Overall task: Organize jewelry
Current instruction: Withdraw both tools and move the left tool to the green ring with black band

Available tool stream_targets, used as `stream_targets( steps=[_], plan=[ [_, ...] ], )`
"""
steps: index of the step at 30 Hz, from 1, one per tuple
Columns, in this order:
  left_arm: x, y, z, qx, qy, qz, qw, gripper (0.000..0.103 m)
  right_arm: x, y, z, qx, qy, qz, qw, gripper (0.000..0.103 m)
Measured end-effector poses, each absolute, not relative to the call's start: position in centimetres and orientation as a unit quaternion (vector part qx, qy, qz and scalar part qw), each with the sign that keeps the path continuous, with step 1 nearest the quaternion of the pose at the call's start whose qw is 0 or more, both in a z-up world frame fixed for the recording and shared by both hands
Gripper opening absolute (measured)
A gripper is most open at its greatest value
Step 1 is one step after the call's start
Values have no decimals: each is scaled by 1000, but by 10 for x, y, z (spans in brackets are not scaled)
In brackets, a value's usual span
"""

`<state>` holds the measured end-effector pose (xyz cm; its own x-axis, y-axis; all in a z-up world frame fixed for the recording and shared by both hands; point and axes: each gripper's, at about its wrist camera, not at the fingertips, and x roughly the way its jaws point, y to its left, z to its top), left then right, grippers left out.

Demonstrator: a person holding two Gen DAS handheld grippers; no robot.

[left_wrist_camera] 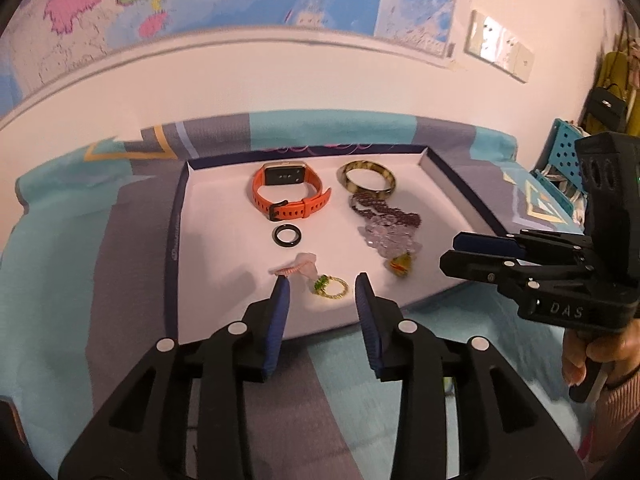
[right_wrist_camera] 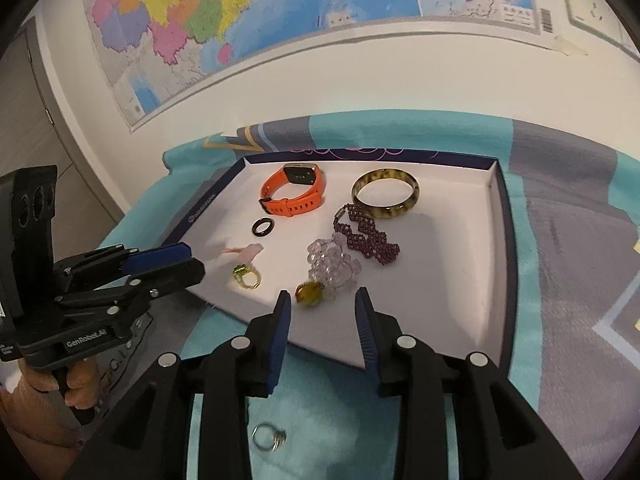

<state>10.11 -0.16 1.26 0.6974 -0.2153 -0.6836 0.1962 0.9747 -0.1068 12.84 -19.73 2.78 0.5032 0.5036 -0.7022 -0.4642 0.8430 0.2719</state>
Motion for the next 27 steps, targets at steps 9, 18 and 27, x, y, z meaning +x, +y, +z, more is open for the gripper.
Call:
stream_targets(
  steps=[9, 18, 27],
  plan=[
    [52, -18, 12, 9, 365, -176, 914, 40, 76, -207, 25, -1, 417, 301, 858, 32],
    [44, -52, -15, 39, 397, -212, 892, 41, 55, -220, 9, 10, 431, 286, 856, 37],
    [57, -75, -28, 62, 418, -216, 880, 36, 51, -224, 5, 23, 432, 286, 855, 39]
  ],
)
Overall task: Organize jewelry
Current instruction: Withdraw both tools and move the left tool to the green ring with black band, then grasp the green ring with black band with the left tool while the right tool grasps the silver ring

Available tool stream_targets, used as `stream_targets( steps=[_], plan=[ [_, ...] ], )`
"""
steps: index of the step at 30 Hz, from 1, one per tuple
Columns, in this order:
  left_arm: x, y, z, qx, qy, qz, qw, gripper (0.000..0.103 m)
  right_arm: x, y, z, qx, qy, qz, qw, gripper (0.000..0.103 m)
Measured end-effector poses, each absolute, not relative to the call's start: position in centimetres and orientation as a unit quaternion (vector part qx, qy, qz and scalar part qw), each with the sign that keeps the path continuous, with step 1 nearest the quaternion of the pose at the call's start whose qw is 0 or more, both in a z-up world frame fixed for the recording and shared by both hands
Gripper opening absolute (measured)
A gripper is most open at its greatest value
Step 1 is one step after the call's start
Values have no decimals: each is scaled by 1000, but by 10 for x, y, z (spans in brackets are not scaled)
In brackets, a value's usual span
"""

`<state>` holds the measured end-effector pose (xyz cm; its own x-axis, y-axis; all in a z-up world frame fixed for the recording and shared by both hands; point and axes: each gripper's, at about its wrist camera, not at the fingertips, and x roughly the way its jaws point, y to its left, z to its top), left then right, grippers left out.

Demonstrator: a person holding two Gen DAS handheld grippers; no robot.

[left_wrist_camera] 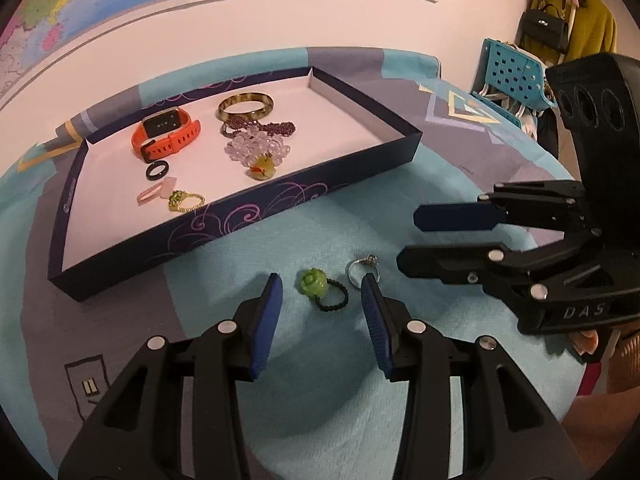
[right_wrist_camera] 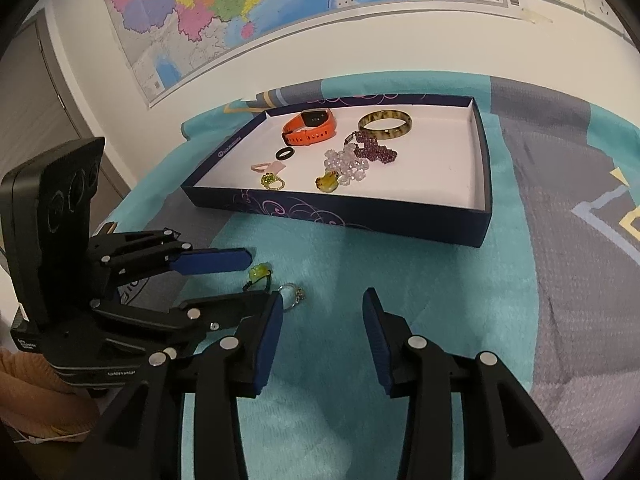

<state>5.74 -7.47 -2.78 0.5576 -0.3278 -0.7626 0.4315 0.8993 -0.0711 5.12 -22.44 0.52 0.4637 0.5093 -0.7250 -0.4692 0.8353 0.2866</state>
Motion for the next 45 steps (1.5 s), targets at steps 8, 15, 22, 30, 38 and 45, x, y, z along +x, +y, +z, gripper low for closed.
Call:
stream_targets(
  steps=[8, 15, 22, 30, 38, 45],
  plan=[
    [51, -65, -27, 42, 418, -207, 883, 22, 50, -221, 5, 20, 431, 291, 854, 39],
    [37, -39, -25, 6, 420, -191, 887, 18, 45, -196, 5, -28, 429, 294, 854, 39],
    [31, -29, -24, -2, 417, -186, 890, 25, 46, -175, 1, -80, 431, 272, 857, 32],
    [32, -29, -22, 1, 412, -190, 891, 31, 44, -168, 1, -109, 425, 263, 859, 20],
    [35, -39, -19, 32, 404, -200, 892, 36, 43, -183, 3, -78, 427, 267, 861, 19],
    [50, -53, -27, 47, 419, -208, 883, 35, 41, -193, 5, -55, 424, 269, 863, 19]
  ],
)
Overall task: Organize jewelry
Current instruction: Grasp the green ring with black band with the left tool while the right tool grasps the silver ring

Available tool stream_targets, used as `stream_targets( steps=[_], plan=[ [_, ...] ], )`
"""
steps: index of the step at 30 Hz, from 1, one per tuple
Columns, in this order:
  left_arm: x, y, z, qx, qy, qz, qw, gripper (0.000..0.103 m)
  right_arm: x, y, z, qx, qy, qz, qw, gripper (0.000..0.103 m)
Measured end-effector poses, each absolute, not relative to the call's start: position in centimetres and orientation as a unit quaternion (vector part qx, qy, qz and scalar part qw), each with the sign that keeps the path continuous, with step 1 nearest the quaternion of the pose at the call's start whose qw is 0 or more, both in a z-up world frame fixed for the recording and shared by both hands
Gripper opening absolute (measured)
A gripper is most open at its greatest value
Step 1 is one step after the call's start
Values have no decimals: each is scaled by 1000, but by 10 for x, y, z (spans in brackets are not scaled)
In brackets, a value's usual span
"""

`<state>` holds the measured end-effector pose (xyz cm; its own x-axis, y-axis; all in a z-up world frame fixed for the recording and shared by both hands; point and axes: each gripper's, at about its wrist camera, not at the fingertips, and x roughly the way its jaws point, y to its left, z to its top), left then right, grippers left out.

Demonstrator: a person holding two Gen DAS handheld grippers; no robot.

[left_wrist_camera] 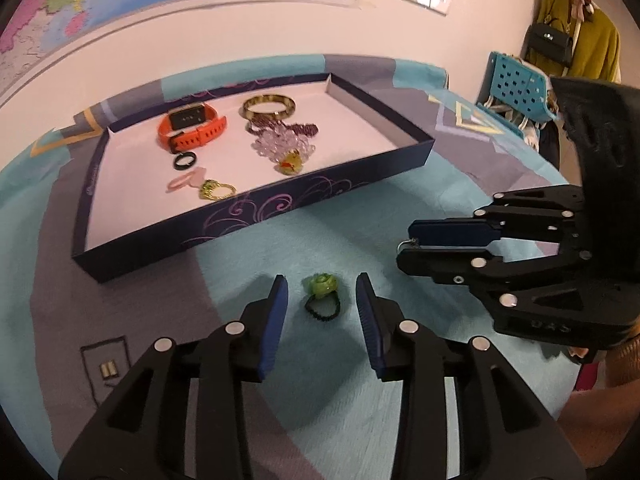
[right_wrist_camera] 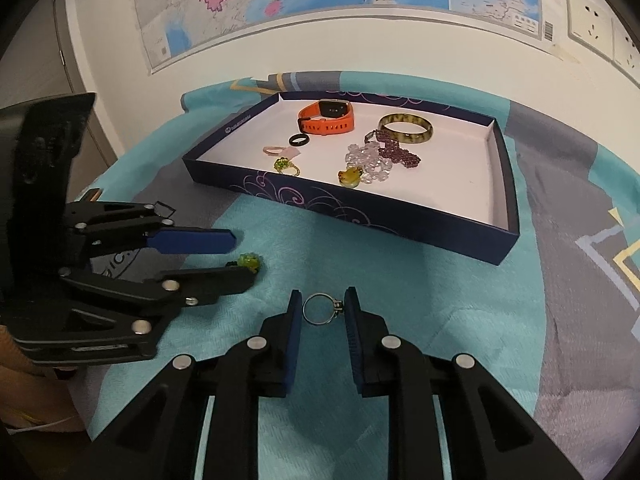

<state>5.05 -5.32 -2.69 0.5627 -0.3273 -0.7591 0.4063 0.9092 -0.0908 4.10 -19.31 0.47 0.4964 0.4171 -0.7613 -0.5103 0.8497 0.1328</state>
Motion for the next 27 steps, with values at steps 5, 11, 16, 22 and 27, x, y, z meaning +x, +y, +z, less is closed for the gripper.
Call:
stream_targets(
  steps=[5, 11, 16, 22, 27],
  plan=[
    [53, -58, -29, 51, 422, -210, 881, 17, 41, -195, 6, -48, 422, 272, 863, 19],
    [51, -55, -28, 36, 421, -204, 883, 16, 41, -198, 8, -39, 419, 274, 865, 19],
    [47, -50, -25, 20, 417, -200, 887, 16, 40, -201, 10, -33, 415, 275, 867, 19],
    [39, -42, -19, 5, 410, -196, 891, 16, 38, -203, 14, -25, 410, 277, 869, 19],
    [34, -39, -13, 0, 402, -194, 895, 16, 36, -203, 16, -19, 408, 278, 869, 20]
  ],
)
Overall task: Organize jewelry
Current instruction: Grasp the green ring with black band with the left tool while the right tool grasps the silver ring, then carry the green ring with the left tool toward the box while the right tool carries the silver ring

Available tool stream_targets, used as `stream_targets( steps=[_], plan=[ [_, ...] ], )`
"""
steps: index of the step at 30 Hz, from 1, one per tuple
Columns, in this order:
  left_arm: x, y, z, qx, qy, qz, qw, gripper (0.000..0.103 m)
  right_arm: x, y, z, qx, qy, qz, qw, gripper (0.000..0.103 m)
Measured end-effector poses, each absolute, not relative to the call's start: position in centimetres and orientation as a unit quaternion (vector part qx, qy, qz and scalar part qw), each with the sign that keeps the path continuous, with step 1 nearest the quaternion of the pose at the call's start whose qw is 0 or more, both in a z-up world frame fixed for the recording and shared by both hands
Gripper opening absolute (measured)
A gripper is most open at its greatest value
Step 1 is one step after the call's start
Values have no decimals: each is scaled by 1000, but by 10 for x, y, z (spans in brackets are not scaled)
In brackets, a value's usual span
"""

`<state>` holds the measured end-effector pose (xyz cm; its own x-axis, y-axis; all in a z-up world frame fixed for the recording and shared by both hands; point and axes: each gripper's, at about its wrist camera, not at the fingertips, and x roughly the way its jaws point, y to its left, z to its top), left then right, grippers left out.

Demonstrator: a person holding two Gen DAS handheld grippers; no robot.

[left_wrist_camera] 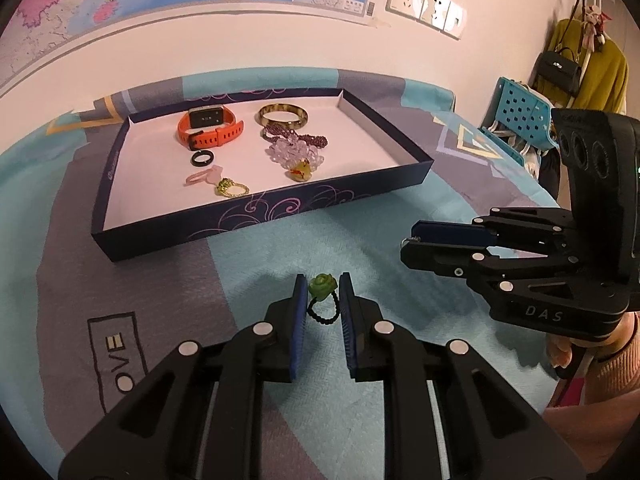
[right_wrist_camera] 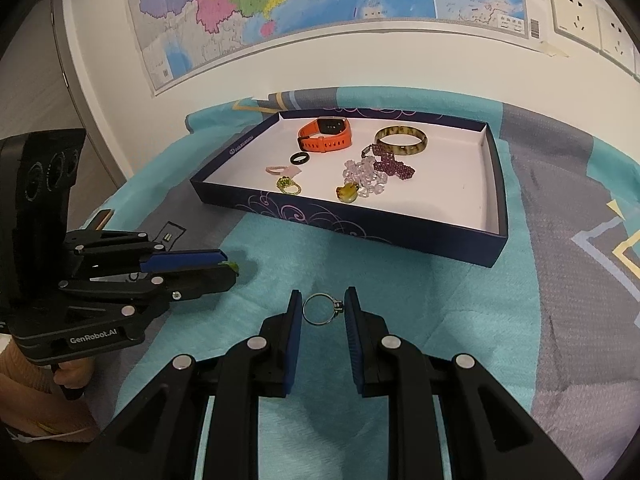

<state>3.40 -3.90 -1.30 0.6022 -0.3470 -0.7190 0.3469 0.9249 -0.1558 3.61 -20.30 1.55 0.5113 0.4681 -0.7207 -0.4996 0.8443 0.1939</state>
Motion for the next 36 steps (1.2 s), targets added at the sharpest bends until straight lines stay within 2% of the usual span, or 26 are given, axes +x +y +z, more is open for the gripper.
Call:
stream_targets(
  steps=[36],
  plan=[
    [25, -24, 5, -19, 379, -182, 907, 16, 37, -205, 30, -5, 391, 285, 875, 20]
  ],
)
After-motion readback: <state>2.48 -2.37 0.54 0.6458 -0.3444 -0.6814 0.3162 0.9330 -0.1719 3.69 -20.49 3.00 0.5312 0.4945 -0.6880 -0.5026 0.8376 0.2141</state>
